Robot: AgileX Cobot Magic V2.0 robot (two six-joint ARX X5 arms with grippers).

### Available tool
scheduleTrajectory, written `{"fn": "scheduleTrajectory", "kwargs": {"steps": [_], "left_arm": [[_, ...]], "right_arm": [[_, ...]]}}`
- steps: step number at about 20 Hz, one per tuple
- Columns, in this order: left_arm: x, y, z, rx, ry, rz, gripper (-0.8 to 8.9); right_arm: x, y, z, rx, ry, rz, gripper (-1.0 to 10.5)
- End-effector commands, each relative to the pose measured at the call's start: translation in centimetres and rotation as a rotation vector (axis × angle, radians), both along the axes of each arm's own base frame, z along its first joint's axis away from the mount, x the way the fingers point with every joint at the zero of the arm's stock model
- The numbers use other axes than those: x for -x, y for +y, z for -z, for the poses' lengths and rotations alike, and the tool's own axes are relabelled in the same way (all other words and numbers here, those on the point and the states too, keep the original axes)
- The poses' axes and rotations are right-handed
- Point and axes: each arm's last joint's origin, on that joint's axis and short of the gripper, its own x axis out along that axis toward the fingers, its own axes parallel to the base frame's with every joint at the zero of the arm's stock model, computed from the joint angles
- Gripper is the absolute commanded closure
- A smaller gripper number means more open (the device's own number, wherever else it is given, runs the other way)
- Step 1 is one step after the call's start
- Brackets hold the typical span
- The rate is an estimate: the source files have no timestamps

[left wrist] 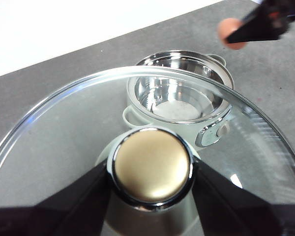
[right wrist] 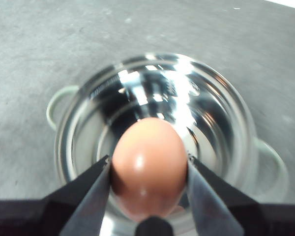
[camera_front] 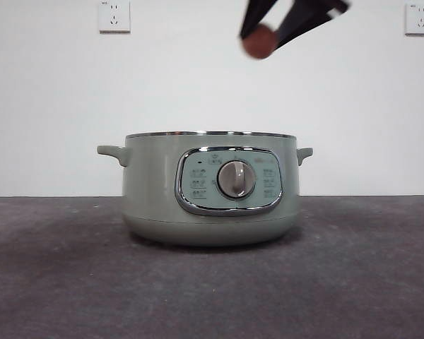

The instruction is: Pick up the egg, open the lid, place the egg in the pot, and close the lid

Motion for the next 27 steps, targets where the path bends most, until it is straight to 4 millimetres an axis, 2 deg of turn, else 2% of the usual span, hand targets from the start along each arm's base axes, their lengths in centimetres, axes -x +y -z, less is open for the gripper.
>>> {"fn": "scheduleTrajectory", "kwargs": {"steps": [1,4,7,10,14,19,27], "left_arm": [[0.2,0.1,-0.6,0.020,-0.058,0.002,8.21],[0.2,0.1,-0.6,0.020,-0.058,0.002,8.21],[0.2,0.1,-0.6,0.020,-0.057,0.002,8.21],[0.2,0.1,-0.6,0.020,-0.057,0.002,8.21],[0.2,0.1,-0.6,0.020,-0.057,0.002,8.21],[0.2,0.1,-0.6,0.019,-0.053,0.002,8.21],[0.3,0.1,-0.6,0.018,-0.051,0.002,8.21]], "right_arm": [[-2.5,2.1,1.0,0.013,0.026,-0.017,9.6],[-5.6,4.5,3.3,0.053,0.081,-0.027,9.6],[-8.0,5.9,6.3,0.118,0.146,-0.025,9.6],[-9.2,6.6,9.3,0.187,0.201,-0.034,9.6],[-9.9,6.9,12.3,0.267,0.260,-0.034,9.6],[-10.1,7.0,13.7,0.304,0.290,-0.038,9.6],[-10.0,6.9,14.9,0.357,0.336,-0.058,9.6]]}}
